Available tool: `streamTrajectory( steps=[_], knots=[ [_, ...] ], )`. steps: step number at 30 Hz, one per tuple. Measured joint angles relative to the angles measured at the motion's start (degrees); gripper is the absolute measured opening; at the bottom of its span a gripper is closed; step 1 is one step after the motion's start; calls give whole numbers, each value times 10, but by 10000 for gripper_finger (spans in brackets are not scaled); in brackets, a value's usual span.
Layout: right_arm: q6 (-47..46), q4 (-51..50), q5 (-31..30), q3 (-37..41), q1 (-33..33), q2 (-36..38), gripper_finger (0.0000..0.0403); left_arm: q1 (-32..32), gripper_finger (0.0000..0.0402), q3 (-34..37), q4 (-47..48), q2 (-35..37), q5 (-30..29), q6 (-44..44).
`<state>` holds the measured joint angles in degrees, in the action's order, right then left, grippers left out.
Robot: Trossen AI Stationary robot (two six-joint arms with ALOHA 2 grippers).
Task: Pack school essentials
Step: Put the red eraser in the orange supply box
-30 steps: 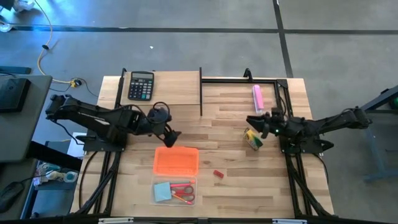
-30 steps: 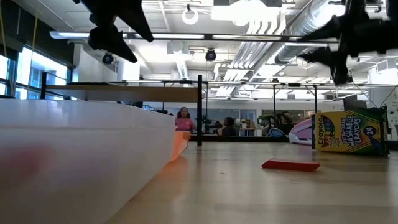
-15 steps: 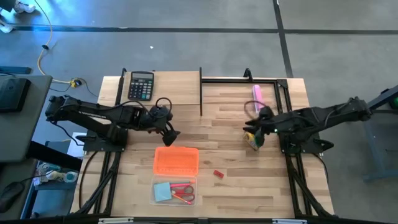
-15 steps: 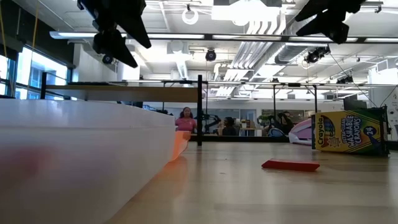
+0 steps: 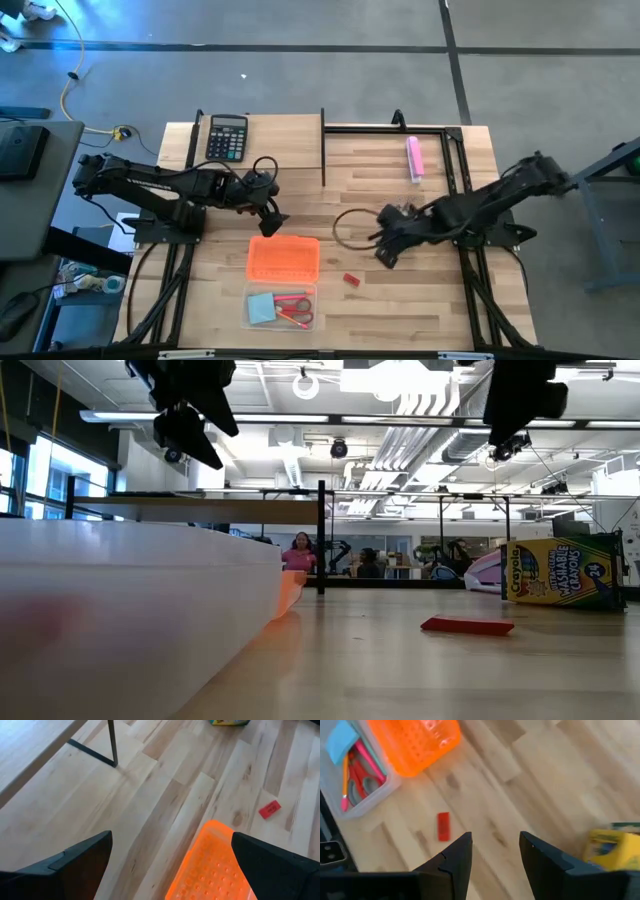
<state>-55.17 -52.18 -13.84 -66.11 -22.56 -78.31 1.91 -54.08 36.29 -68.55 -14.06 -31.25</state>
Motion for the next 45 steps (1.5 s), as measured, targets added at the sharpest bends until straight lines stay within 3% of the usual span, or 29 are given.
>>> streamTrajectory(
  steps=[11, 18, 45],
  knots=[
    [-23, -5, 96, -127, -3, -197, 152, 4, 399, 0, 34, 0, -8, 3],
    [-27, -9, 99, -180, -14, -284, 136, 28, 399, 0, 103, 0, 4, -14],
    [-28, 46, 129, -186, -27, -404, 131, 46, 399, 0, 118, 0, 15, 0]
  ],
)
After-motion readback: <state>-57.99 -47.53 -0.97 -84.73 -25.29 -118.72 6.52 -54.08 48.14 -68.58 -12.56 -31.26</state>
